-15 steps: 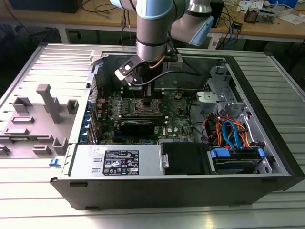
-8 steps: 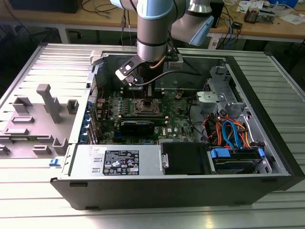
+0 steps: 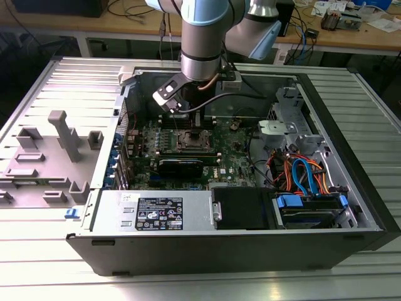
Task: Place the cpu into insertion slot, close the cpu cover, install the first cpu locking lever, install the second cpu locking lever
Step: 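Install the first cpu locking lever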
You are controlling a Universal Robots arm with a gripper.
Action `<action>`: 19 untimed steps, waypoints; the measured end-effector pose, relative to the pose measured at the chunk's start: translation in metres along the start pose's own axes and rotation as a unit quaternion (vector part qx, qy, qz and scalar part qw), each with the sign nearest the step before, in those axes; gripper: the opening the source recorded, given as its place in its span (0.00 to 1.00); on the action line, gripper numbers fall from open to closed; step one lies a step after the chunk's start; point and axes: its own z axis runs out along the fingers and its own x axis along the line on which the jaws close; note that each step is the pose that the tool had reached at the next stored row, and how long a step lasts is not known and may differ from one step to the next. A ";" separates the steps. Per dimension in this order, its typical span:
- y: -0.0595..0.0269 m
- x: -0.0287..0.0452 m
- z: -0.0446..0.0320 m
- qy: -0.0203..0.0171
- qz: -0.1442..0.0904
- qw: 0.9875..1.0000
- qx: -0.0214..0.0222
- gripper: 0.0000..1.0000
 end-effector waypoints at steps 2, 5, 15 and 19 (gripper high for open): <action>0.0005 0.0000 0.0000 0.000 0.000 1.000 0.000 0.11; 0.0010 0.0000 0.0000 0.000 0.000 1.000 0.000 0.11; 0.0027 0.0000 0.0000 0.000 0.000 1.000 0.000 0.11; 0.0035 0.0000 0.0000 0.000 0.000 1.000 0.000 0.11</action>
